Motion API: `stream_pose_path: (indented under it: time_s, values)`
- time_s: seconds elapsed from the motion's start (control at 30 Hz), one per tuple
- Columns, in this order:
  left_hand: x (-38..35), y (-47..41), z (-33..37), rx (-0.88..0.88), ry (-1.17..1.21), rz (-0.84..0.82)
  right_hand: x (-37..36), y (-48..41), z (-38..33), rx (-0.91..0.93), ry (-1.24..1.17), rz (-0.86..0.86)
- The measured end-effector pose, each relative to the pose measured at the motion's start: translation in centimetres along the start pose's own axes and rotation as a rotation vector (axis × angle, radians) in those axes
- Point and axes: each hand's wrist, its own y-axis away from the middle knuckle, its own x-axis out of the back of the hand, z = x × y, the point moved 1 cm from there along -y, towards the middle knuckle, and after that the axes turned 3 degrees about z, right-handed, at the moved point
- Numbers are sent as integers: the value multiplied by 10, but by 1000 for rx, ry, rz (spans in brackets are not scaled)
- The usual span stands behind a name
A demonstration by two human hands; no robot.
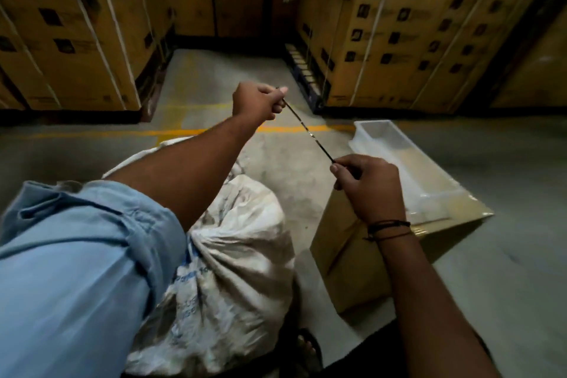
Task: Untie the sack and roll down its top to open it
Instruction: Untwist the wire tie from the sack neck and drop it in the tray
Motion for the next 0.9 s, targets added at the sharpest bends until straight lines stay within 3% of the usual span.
stream_pose_path:
  time_s: [0.2,0.5,0.7,0.9]
  values:
    - [-88,0,36,3,-14,-82,44,-6,57,-138,77,150]
    - [-199,-2,34,221,-85,-172,60,-3,121,-365,186,298]
    - [-234,4,0,143,-79,-127,55,-13,140,-465,341,390]
    - [-253,9,-24,103,-199,-168,49,-19,145,-507,520,333]
